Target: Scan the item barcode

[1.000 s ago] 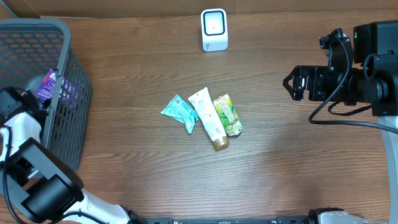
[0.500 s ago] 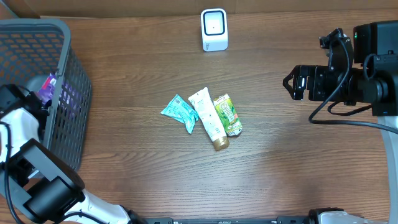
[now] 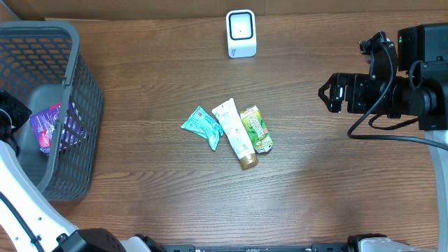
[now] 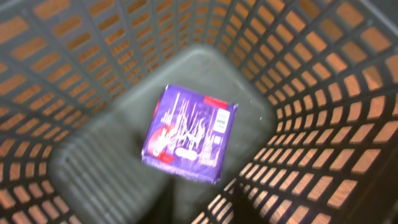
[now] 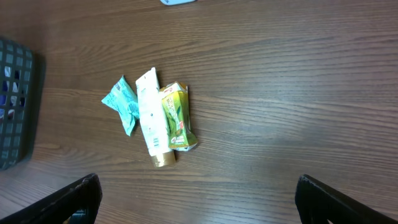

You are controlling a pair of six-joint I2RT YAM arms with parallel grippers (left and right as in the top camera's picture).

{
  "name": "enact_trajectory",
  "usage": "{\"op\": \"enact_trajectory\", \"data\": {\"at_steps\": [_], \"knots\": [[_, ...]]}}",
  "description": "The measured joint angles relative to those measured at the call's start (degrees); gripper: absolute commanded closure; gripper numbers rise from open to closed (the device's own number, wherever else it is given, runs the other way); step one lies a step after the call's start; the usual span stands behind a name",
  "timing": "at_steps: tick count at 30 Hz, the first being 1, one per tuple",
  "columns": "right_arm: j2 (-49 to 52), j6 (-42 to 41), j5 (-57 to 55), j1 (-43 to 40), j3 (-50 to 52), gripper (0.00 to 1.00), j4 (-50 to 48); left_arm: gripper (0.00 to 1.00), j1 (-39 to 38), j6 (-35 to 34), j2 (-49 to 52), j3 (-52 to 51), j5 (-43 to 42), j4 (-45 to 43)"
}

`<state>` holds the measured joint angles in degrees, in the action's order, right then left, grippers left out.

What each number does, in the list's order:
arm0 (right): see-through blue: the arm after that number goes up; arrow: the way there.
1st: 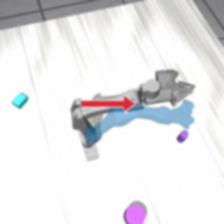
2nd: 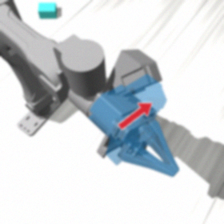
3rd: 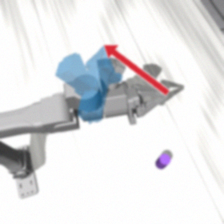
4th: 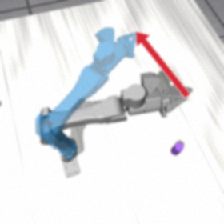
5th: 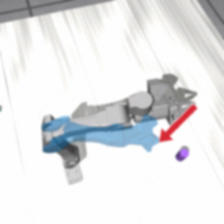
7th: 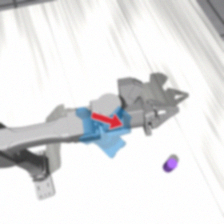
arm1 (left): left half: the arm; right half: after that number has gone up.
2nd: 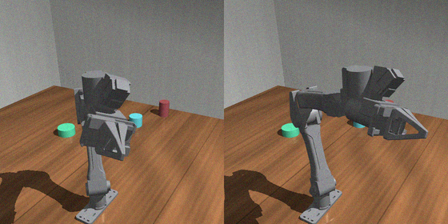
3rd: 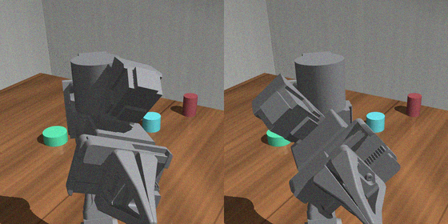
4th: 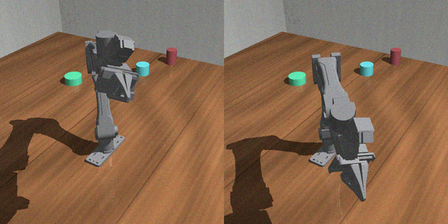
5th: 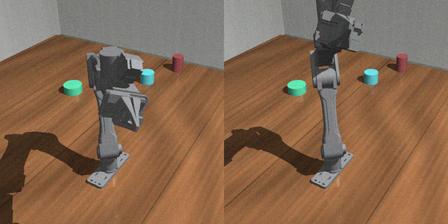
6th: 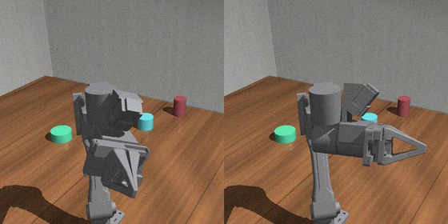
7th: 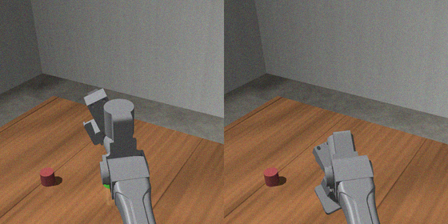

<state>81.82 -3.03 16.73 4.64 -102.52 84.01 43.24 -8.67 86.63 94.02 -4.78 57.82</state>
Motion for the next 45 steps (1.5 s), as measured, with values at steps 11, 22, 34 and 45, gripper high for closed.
{"op": "enact_trajectory", "data": {"at_steps": [11, 22, 34, 45], "knots": [[0.00, 0.02, 0.00, 0.00, 0.00, 0.00, 0.02, 0.02, 0.33, -0.17, 14.16, -3.61, 2.05, -1.86], [0.00, 0.02, -0.02, 0.00, 0.00, 0.00, 0.66, 0.04, 6.27, 1.05, 25.09, -3.69, 0.04, -5.38], [0.00, 0.02, 0.00, 0.00, 0.00, 0.00, 0.59, 0.96, 6.21, 8.85, 33.29, -3.15, -12.48, -10.23], [0.00, 0.02, 0.00, 0.00, 0.00, 0.00, 0.44, 0.96, 5.86, 7.91, 31.89, 0.17, -13.86, -2.86]]}}
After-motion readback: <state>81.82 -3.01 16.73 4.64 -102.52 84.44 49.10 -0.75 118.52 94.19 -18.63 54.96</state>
